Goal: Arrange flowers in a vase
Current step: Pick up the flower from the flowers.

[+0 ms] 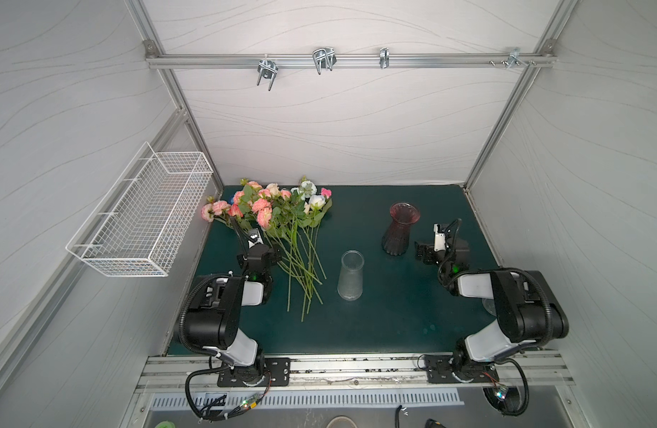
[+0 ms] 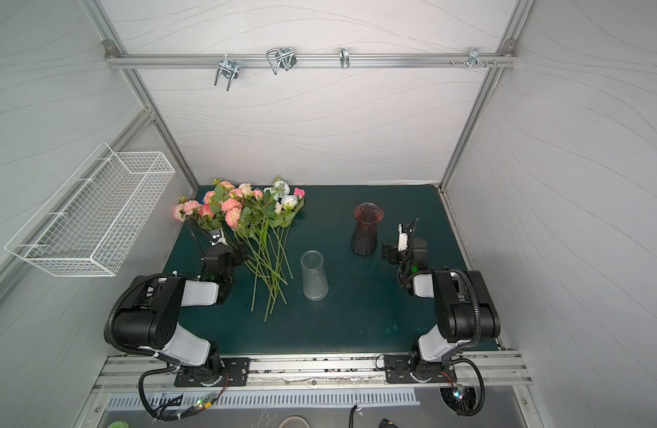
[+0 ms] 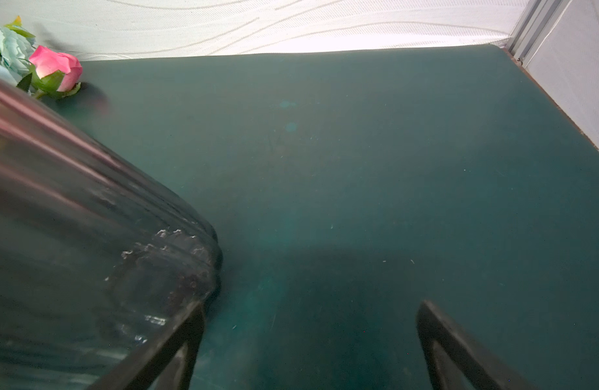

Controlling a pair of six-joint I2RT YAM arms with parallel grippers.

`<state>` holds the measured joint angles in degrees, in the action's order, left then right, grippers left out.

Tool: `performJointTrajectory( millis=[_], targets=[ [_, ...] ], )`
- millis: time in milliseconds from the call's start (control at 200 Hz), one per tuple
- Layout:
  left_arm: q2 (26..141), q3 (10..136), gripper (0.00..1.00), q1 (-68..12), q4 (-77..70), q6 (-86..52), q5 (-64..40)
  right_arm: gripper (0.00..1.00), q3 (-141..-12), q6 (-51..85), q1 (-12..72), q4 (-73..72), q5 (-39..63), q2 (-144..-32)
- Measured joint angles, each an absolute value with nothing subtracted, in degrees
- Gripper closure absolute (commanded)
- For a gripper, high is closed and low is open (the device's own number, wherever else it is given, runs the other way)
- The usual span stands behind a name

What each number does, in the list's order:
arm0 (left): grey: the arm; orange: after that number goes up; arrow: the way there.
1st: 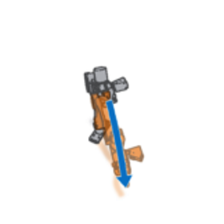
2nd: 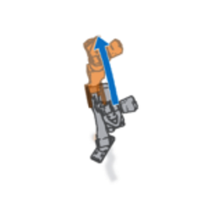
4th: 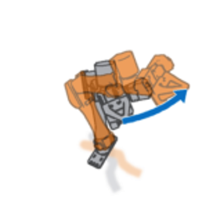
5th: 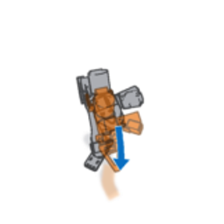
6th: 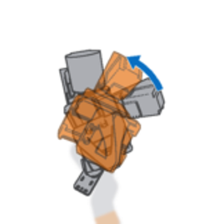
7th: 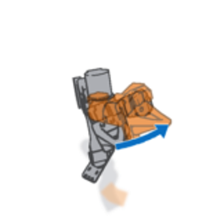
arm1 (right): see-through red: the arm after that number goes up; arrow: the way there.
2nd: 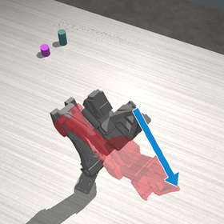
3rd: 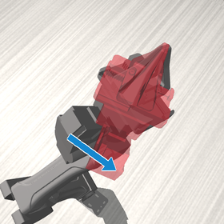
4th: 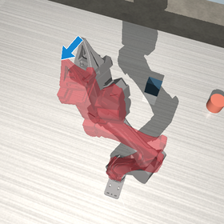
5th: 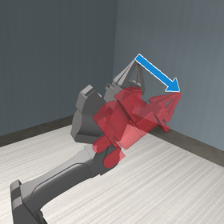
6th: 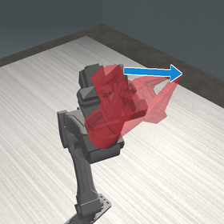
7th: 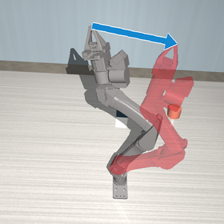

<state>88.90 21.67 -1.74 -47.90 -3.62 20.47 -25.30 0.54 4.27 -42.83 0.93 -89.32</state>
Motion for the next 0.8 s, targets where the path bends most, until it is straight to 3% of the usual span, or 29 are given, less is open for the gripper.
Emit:
performJointTrajectory(
  millis=[155,280,540,665,800],
  targets=[
    [88.7,21.8,0.00,-1.5,-47.3,-3.7,19.9,0.01,-25.4,0.8,4.1,-43.0,0.6,-89.4],
    [85.3,25.1,0.00,-1.4,-38.4,-4.2,20.4,0.01,-25.4,2.0,4.0,-40.0,-1.7,-86.5],
    [73.3,33.8,0.00,-1.0,-23.5,-8.4,26.6,0.01,-34.3,5.9,4.3,-22.8,-10.7,-77.2],
    [70.4,37.6,0.00,0.1,-12.0,-20.5,33.1,0.01,-37.6,11.4,4.5,-14.3,-17.5,-74.0],
    [70.0,47.4,0.00,3.3,10.7,-41.7,37.1,0.01,-44.6,29.6,2.9,4.1,-24.2,-71.8]
  ],
)
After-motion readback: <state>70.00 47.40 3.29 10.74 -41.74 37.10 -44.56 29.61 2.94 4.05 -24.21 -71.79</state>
